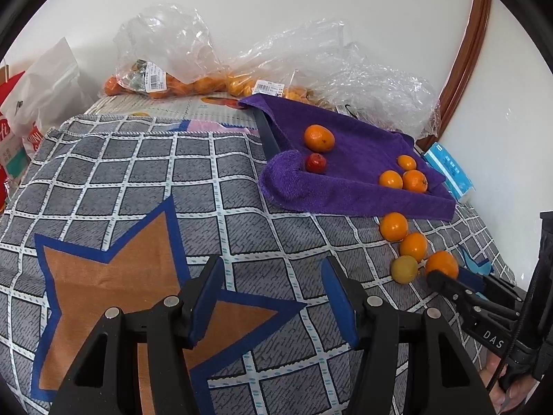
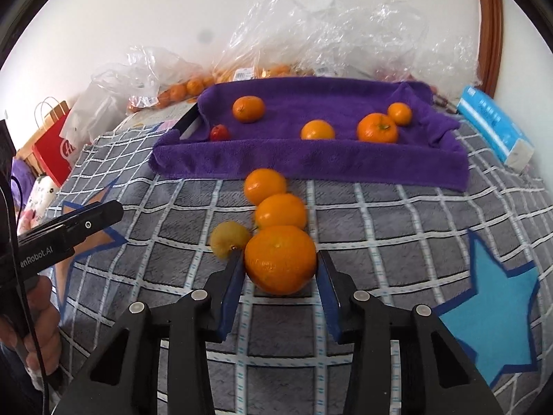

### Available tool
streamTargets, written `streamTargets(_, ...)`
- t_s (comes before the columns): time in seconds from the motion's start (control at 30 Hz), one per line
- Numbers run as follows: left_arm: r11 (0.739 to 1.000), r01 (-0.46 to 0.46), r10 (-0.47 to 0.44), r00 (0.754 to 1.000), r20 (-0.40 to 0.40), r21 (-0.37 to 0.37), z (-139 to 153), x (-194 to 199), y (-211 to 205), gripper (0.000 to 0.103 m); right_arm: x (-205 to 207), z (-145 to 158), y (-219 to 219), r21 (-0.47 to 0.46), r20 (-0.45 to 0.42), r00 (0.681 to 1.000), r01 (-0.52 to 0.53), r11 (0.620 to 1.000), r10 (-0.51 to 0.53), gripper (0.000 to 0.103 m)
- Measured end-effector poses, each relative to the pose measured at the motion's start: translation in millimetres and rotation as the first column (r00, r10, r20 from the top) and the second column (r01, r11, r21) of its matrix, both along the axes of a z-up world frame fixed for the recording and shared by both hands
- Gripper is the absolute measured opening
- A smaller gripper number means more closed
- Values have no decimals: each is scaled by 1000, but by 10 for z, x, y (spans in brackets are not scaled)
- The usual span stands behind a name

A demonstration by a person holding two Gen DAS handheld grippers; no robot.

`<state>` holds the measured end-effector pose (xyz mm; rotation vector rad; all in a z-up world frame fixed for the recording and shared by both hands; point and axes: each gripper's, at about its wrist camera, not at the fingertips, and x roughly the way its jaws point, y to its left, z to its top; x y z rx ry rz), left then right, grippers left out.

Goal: Organize fruits
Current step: 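Grasp another large orange with the right tool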

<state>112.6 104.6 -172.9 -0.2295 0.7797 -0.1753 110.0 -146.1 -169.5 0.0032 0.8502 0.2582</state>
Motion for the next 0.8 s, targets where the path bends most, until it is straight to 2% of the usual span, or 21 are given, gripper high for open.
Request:
streamTargets(0.2,1000,-1,2,999,-38,19,-48,36,-38,56,-8,34,-237,-51,9,999,46,998,-45,41)
streamTargets(0.33,1000,-15,15,999,-52,6,-68,53,-13,56,21,-30,-302,-71,3,998,55,996,-55,41)
streamTargets(0.63,1000,-17,16,999,-52,-18,-75,51,11,56,43,-74,-287,-65,-5,999,47,997,-48,41)
streamTargets(0.8,1000,8,-8,999,-54,5,-66,47,-12,58,53,-68,-351,-40,-7,998,68,997,-68,41)
